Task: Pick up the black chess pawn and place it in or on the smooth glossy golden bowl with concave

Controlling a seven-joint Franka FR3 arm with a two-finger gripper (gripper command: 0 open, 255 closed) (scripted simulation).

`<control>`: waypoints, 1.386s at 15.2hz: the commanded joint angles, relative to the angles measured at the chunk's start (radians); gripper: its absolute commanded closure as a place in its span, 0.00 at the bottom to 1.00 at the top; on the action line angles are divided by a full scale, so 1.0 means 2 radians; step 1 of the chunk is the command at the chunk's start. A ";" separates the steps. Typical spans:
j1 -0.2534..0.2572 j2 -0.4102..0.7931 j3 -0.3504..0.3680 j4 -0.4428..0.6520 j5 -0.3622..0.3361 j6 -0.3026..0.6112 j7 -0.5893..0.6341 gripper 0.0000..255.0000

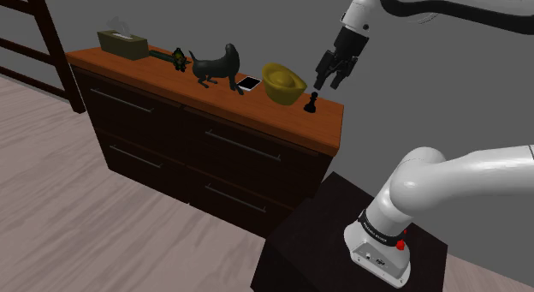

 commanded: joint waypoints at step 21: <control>-0.022 0.212 -0.134 0.048 -0.034 0.129 -0.163 0.00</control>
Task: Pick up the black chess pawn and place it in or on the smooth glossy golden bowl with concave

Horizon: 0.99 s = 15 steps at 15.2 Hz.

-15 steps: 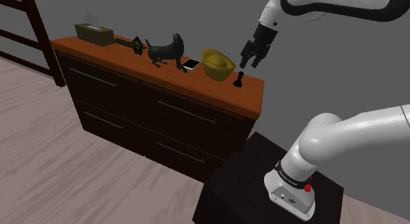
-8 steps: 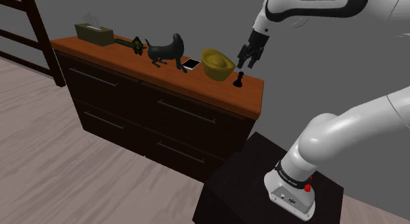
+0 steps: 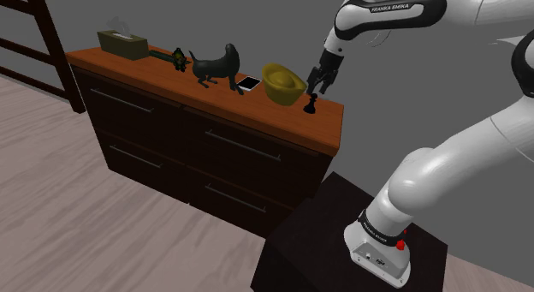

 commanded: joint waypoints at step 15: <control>0.001 0.006 -0.001 -0.019 0.002 0.025 -0.001 1.00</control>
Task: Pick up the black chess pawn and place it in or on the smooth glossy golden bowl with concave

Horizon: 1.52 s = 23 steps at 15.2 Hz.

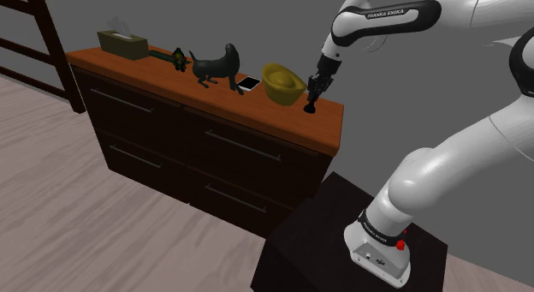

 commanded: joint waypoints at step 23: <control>0.003 -0.005 0.007 0.108 0.000 -0.114 0.012 1.00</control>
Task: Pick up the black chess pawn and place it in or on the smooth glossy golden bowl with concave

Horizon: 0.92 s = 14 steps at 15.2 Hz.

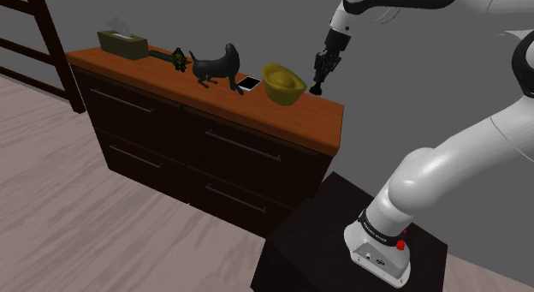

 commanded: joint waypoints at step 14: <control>0.005 0.020 0.002 0.121 0.006 -0.101 0.006 1.00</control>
